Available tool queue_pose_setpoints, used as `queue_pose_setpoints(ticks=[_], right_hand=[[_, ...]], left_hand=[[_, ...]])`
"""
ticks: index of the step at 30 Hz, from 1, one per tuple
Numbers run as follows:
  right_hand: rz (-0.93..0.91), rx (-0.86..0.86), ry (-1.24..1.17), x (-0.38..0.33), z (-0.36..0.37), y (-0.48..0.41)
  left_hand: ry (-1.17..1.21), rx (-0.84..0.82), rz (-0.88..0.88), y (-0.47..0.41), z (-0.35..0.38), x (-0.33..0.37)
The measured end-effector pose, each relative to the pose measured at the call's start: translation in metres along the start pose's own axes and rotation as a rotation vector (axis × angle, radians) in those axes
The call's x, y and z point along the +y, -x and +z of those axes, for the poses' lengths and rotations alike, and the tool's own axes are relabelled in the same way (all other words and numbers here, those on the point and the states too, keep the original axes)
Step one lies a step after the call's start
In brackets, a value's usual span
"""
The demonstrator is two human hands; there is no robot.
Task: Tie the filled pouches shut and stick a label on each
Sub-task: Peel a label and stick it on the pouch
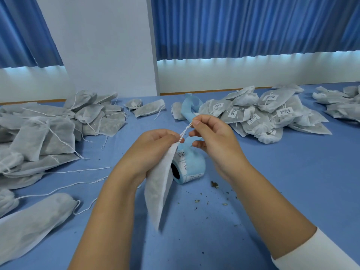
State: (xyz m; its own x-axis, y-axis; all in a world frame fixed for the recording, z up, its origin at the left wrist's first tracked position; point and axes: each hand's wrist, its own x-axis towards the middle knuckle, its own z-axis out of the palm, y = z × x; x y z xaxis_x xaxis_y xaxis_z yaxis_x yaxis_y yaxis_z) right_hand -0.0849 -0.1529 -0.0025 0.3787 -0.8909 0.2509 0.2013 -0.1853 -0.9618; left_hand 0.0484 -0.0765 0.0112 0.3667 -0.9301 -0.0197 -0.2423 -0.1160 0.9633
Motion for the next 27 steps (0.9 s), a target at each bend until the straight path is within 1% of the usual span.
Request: queue_pose_setpoints(ticks=[4,6,13,20,22,27], right_hand=[[-0.078,0.05,0.109,0.003,-0.005,-0.004],[-0.126,0.085,0.175,0.005,-0.007,-0.006],[-0.257,0.195,0.414,0.013,-0.008,-0.009],[-0.235,0.263,0.413,0.01,-0.005,-0.007],[-0.205,0.26,0.357,0.008,-0.005,-0.006],[-0.222,0.209,0.209,-0.005,-0.002,0.0]], left_hand=[[-0.139,0.123,0.099,-0.004,0.011,-0.002],[-0.207,0.154,0.143,-0.007,0.018,-0.004],[-0.32,0.197,0.231,-0.009,0.033,-0.007],[-0.363,0.178,0.264,-0.007,0.036,-0.006],[-0.301,0.191,0.253,-0.007,0.033,-0.005],[-0.091,0.127,0.031,-0.002,0.015,0.009]])
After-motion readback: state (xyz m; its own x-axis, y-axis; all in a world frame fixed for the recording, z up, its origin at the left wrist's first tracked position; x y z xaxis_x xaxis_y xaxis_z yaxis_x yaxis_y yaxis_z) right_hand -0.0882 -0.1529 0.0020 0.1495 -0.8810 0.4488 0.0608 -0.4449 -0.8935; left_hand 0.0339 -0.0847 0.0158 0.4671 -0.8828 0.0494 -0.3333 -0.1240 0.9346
